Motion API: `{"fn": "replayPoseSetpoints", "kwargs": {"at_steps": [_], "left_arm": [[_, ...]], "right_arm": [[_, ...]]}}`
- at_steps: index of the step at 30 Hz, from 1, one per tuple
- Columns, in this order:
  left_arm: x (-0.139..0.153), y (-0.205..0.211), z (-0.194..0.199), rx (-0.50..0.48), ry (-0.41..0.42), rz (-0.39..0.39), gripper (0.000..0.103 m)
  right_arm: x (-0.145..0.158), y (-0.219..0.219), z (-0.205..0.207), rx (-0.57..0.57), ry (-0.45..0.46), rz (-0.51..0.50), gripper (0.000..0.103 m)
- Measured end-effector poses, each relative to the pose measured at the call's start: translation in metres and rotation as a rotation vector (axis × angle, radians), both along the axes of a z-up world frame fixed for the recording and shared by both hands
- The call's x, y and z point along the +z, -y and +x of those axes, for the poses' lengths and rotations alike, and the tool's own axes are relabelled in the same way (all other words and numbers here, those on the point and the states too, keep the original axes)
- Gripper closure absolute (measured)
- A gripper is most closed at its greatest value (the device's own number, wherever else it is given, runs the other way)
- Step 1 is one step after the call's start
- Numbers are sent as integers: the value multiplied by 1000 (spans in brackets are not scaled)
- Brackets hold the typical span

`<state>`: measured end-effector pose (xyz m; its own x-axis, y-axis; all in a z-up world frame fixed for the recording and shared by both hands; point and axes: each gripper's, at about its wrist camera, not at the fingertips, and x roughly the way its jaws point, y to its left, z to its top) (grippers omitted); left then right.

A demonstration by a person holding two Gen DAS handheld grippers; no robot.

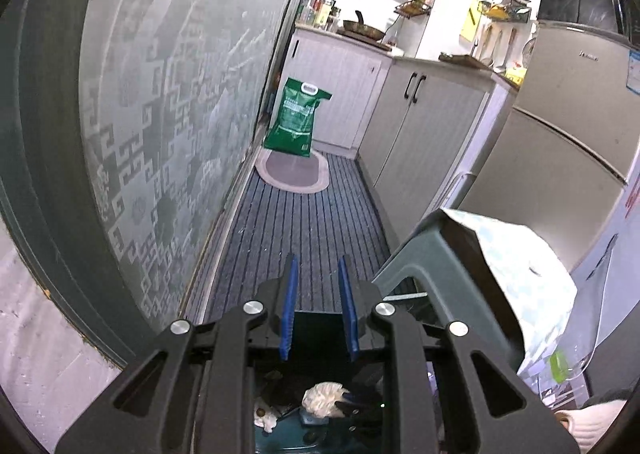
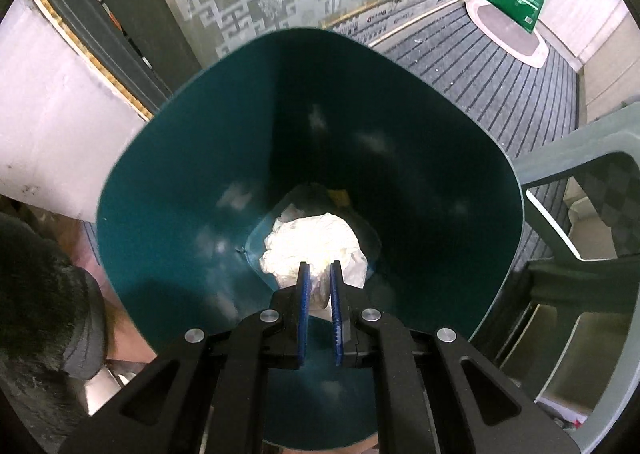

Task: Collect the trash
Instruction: 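Lower the crumpled white bag into the bin and open the right gripper, then move both tools back over the checkered table toward the remaining items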

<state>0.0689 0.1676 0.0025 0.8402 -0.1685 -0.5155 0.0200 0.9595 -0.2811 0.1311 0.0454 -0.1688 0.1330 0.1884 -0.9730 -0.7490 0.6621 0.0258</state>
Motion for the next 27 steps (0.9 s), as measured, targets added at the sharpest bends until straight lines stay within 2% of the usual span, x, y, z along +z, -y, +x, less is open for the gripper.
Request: {"fn": "replayPoseSetpoints", "kwargs": {"at_steps": [9,16,17,19,20,22,27], "left_arm": [[6,3,0,-6,20,-12,81],[11,9,0,-13,34,-16,81],[11,10,1,-15,35,-16,81],[12,12,2,-19,36,-14,80],[13,13,3,-20,37,-13,80],[14,16,3,-23,41,-11,79],[18,19,4,-19,53,-8,78]], "right_arm": [[-20,0,-2,12,-4,-53,93],[-23,4,-4,18,4,-63,92],[-23,4,-4,19,2,-60,89],[-21,4,-3,16,2,-48,77],[-19,4,-4,20,7,-41,75],[-15,5,-6,25,11,-22,59],[5,4,-12,45,34,36,58]]}}
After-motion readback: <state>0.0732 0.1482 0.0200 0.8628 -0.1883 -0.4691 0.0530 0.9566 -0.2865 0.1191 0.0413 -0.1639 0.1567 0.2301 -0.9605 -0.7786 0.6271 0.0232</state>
